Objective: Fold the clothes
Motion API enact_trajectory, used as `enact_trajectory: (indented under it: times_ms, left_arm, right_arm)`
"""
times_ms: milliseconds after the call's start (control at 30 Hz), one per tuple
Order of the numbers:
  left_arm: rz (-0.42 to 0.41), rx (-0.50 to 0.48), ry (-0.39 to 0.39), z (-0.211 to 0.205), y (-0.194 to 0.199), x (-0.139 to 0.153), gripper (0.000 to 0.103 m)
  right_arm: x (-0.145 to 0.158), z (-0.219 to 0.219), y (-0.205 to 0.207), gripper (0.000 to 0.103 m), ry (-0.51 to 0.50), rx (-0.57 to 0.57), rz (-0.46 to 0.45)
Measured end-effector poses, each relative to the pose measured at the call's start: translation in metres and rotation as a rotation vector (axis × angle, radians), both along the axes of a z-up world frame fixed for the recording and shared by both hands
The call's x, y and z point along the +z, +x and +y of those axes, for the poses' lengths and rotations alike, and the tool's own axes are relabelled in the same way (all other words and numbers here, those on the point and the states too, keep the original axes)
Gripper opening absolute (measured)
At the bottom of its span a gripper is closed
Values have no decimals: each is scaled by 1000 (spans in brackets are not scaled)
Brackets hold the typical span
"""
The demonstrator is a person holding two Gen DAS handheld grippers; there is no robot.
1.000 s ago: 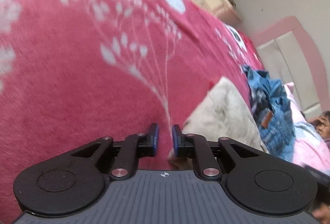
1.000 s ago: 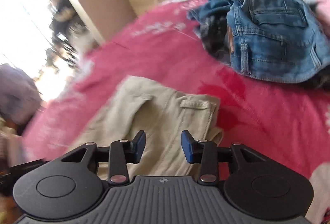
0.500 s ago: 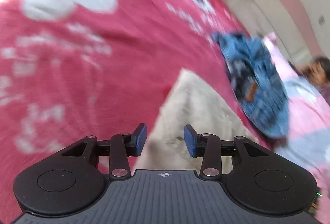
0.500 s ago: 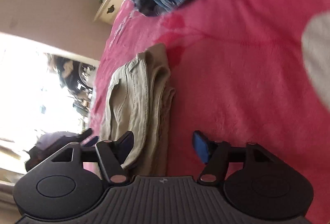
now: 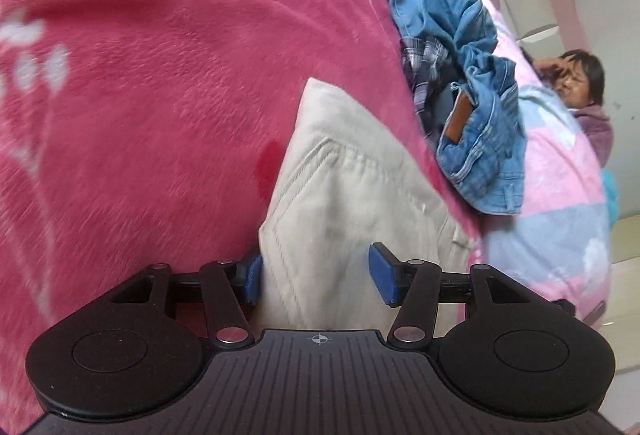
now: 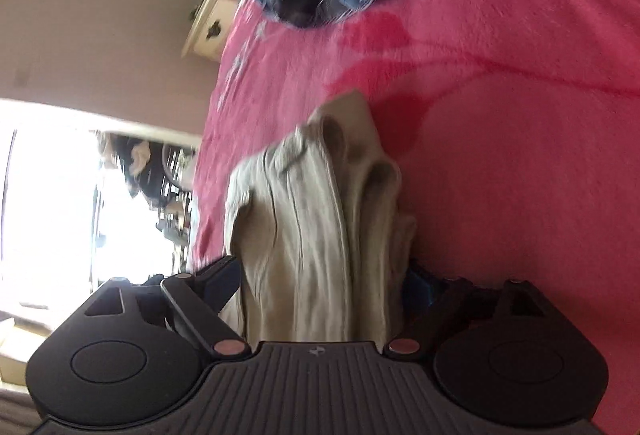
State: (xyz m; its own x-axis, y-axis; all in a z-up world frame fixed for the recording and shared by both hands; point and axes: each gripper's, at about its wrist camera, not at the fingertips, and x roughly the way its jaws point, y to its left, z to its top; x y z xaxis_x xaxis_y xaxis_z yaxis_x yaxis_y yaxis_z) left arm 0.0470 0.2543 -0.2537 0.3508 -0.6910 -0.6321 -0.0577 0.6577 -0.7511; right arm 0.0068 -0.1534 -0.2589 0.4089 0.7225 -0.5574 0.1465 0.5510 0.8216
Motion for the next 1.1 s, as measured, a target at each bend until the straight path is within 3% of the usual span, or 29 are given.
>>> enact_trajectory:
  times_ms: [133, 233, 433, 500, 567, 700, 733, 833, 900, 1000, 1100]
  left_arm:
    - [11, -73, -7, -1, -10, 3, 50]
    - [25, -160, 20, -5, -22, 9, 49]
    - [24, -168, 12, -7, -25, 2, 49]
    - [15, -172, 5, -9, -31, 7, 47]
    - [7, -177, -5, -12, -38, 13, 46]
    - [-20, -312, 95, -31, -50, 23, 49]
    - [-15, -314, 112, -33, -49, 21, 49]
    - [50, -229, 63, -30, -43, 12, 48]
    - [37, -185, 78, -33, -52, 19, 42]
    - [20, -133, 82, -36, -73, 35, 28]
    - [13, -65, 98, -45, -105, 58, 24]
  right_arm:
    - [6, 11, -12, 91, -45, 74, -43]
    - [7, 19, -28, 90, -23, 165, 9]
    - [-4, 26, -10, 91, 60, 122, 59]
    - [-5, 30, -3, 82, 69, 128, 63]
    - [-2, 29, -6, 55, 45, 149, 65]
    - [-8, 24, -13, 48, 98, 178, 93]
    - [-12, 25, -11, 46, 105, 180, 98]
    - [-18, 31, -4, 40, 127, 182, 99]
    - [-11, 32, -6, 34, 99, 195, 72]
    - [12, 36, -17, 31, 21, 232, 11]
    - [45, 43, -29, 30, -60, 285, -34]
